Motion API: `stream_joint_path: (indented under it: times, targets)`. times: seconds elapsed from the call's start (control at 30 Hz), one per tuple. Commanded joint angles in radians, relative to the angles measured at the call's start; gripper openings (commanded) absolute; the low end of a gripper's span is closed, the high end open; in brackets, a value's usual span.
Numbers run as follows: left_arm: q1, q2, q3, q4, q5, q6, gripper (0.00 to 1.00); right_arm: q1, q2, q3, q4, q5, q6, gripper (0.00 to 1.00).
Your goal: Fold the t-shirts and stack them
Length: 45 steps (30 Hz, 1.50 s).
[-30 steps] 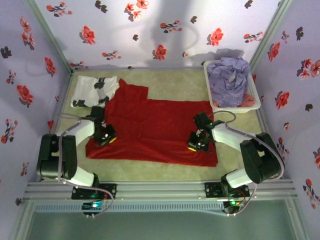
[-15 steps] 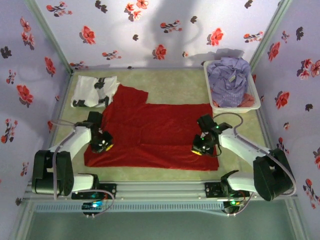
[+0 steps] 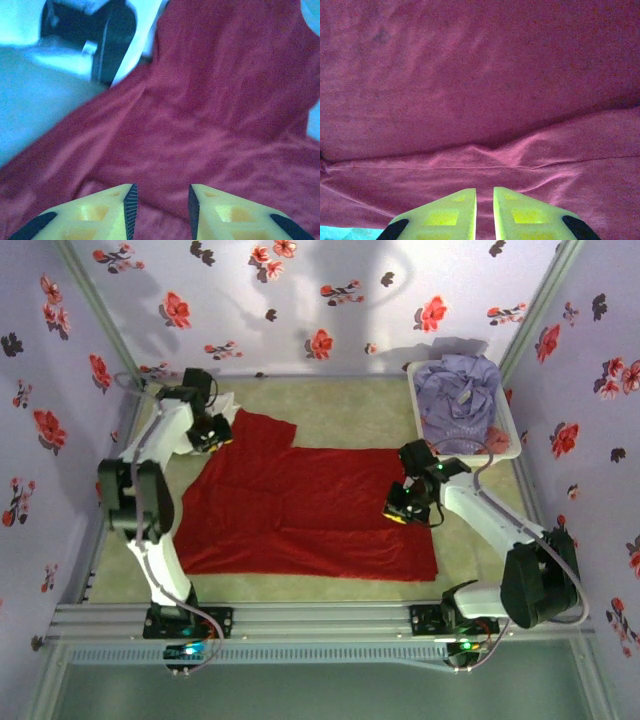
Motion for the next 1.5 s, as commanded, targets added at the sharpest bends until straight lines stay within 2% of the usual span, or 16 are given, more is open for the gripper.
stream_joint_path:
  times: [0.0,0.13,0.37,0.7,1.1,1.33,1.47]
  targets:
    - [0.002,0.129,0.169,-0.07,-0.046,0.096,0.38,-0.013,0.034,0.076,-0.073,0.022,-0.05,0.18]
    - [-0.007,0.276,0.353,-0.06,-0.042,0.108,0.4,-0.019,0.084,0.134,-0.102,0.026,-0.069,0.18]
    - [-0.018,0.461,0.568,-0.036,-0.038,0.122,0.42,-0.02,0.111,0.167,-0.113,0.026,-0.058,0.18]
    - [-0.031,0.588,0.637,0.077,-0.046,0.156,0.47,-0.022,0.073,0.147,-0.149,0.049,-0.05,0.18]
    - [-0.053,0.695,0.719,0.07,-0.078,0.175,0.48,-0.027,0.029,0.115,-0.168,0.06,-0.047,0.18]
    - [-0.066,0.704,0.704,0.026,-0.079,0.205,0.31,-0.049,0.016,0.105,-0.169,0.064,-0.064,0.18]
    - [-0.073,0.658,0.683,0.014,-0.077,0.216,0.1,-0.072,0.032,0.137,-0.168,0.078,-0.087,0.18]
